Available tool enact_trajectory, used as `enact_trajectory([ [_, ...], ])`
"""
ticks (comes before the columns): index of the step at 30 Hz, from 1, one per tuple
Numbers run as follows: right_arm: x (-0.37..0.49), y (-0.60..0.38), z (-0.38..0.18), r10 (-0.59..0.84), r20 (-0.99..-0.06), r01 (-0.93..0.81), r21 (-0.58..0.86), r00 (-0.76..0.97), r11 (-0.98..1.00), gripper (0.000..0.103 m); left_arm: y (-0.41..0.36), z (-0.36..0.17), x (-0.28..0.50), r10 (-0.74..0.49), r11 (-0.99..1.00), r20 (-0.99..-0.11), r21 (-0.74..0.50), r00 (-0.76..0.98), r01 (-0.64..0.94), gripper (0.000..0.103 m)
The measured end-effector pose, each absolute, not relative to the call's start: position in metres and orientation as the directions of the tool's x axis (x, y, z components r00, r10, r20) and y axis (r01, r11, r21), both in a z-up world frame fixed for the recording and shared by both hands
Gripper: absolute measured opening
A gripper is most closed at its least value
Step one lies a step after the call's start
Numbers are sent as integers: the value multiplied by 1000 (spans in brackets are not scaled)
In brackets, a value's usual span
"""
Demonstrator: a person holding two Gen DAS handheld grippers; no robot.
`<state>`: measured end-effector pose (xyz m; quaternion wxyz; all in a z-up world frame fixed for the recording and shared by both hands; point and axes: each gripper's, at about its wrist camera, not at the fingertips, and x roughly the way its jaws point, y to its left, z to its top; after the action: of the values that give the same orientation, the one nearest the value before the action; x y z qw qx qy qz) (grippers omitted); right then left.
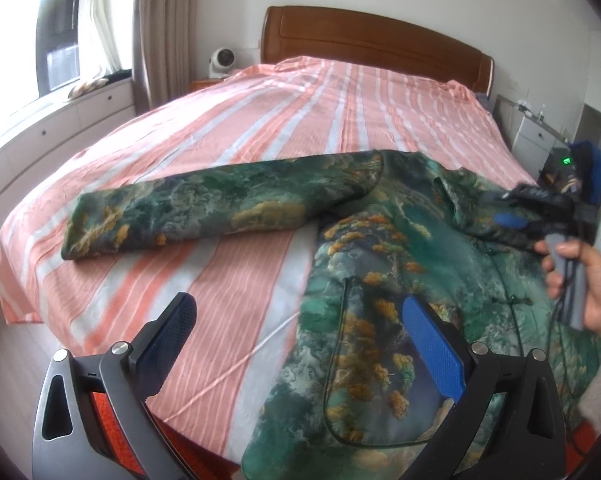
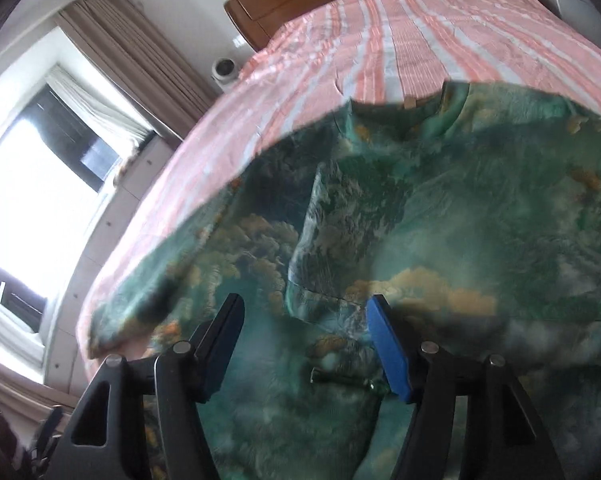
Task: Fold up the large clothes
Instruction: 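Fold the held sleeve across the jacket front with the right tool and release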
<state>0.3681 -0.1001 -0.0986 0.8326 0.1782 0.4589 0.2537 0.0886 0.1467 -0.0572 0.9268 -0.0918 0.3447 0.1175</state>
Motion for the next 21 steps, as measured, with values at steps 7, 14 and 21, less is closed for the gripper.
enact_trajectory([
  [7, 381, -172, -78, 466, -681, -157, 466, 565, 871, 80, 134, -62, 94, 140, 964, -676, -73, 723, -254, 103],
  [14, 372, -186, -102, 384, -717, -77, 422, 582, 903, 79, 116, -51, 90, 158, 979, -656, 7, 738, -203, 103],
  [21, 219, -145, -31, 489, -592, -292, 401, 641, 868, 91, 107, -58, 96, 118, 983, -686, -19, 718, -180, 103],
])
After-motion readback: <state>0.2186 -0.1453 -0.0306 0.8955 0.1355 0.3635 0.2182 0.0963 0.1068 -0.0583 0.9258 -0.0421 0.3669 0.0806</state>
